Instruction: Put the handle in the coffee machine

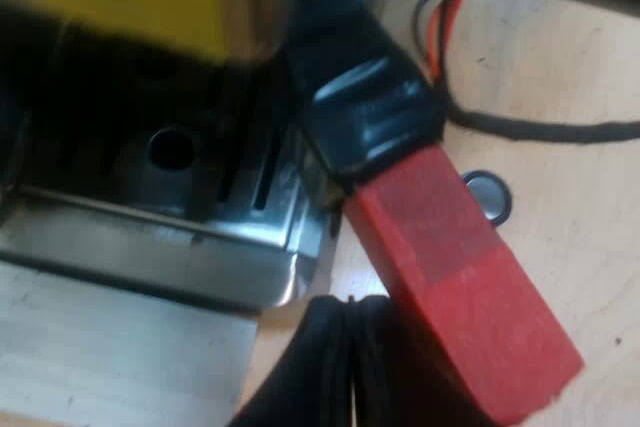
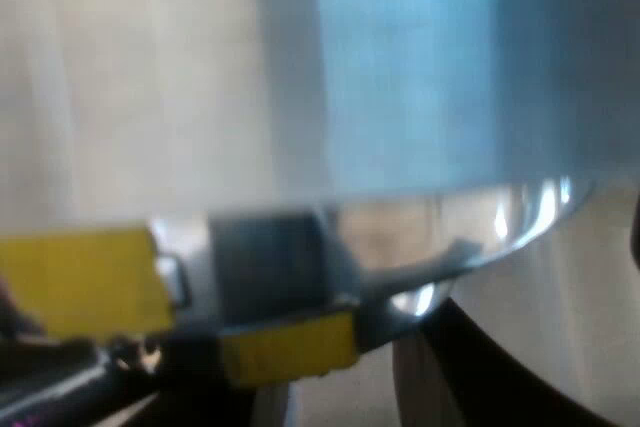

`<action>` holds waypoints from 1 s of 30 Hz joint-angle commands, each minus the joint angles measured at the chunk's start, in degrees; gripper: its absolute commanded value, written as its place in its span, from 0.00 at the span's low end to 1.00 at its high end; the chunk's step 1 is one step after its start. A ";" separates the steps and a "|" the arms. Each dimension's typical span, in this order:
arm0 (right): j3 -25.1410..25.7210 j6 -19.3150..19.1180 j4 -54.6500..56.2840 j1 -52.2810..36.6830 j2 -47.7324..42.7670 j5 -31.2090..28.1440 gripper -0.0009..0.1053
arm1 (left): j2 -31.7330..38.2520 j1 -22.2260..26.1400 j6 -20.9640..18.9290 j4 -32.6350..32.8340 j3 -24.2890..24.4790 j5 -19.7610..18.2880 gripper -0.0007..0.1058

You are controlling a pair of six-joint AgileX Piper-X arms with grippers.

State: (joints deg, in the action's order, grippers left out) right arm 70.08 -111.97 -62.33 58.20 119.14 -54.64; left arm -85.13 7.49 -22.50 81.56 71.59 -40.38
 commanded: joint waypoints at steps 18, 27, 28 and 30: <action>1.11 0.26 -6.02 0.13 -2.80 0.48 0.28 | 4.45 -1.49 -4.49 2.41 -3.60 -3.59 0.01; 1.11 0.04 -6.02 0.13 -2.80 0.48 0.29 | 5.37 -1.49 -4.63 2.42 -6.94 -7.31 0.01; 1.11 -0.08 -6.02 0.13 -2.80 0.48 0.29 | 5.52 -1.72 -4.63 2.42 -7.08 -7.94 0.01; 1.11 -0.46 -5.63 0.13 -2.80 0.48 0.34 | 5.94 -2.60 -4.63 2.42 -7.26 -8.57 0.01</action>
State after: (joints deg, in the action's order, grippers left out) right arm 69.56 -112.78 -63.12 58.20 119.14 -55.83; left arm -80.44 5.95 -26.88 81.42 64.52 -44.73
